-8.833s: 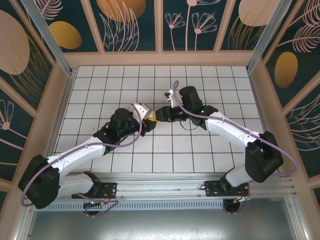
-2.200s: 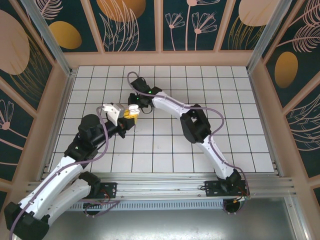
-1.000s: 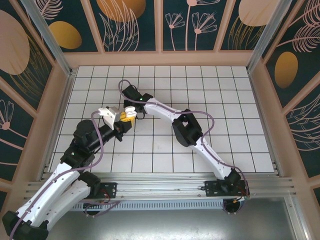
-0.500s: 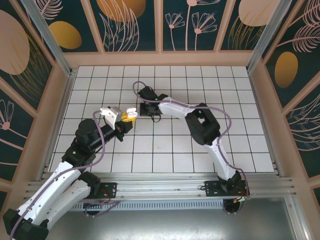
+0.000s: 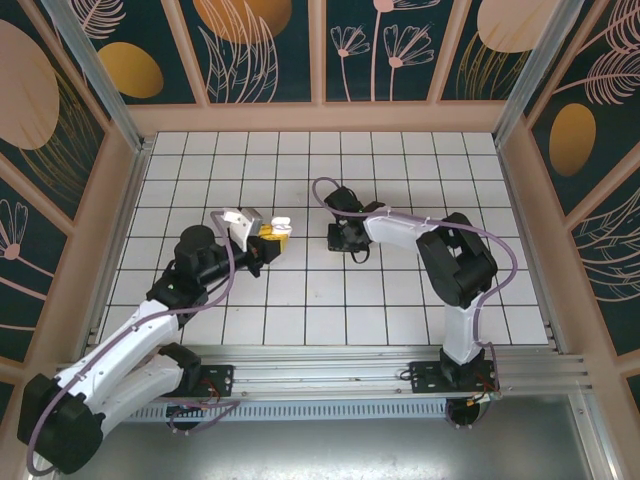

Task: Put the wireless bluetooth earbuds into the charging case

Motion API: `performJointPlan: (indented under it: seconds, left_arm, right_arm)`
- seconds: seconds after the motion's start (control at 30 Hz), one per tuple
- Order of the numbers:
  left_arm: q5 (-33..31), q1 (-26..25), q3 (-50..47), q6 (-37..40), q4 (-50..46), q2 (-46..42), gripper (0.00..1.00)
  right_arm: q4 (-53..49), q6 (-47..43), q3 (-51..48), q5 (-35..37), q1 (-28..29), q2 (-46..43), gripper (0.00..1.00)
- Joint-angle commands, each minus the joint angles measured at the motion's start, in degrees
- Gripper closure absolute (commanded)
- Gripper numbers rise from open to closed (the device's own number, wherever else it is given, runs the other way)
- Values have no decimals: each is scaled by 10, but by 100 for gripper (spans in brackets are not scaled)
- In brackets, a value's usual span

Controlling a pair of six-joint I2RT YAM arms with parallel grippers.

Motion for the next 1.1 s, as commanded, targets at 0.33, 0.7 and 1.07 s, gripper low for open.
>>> performJointPlan:
  seconds: [0.33, 0.7, 1.07]
  left_arm:
    - [-1, 0, 0, 8, 12, -20, 87]
    - [3, 0, 3, 10, 12, -8, 86]
    - [10, 1, 3, 4, 14, 1, 86]
  right_arm:
    - [-76, -43, 93, -25, -3, -18, 64]
    - [-96, -166, 80, -73, -14, -2, 65]
    - [-110, -194, 68, -71, -14, 18, 63]
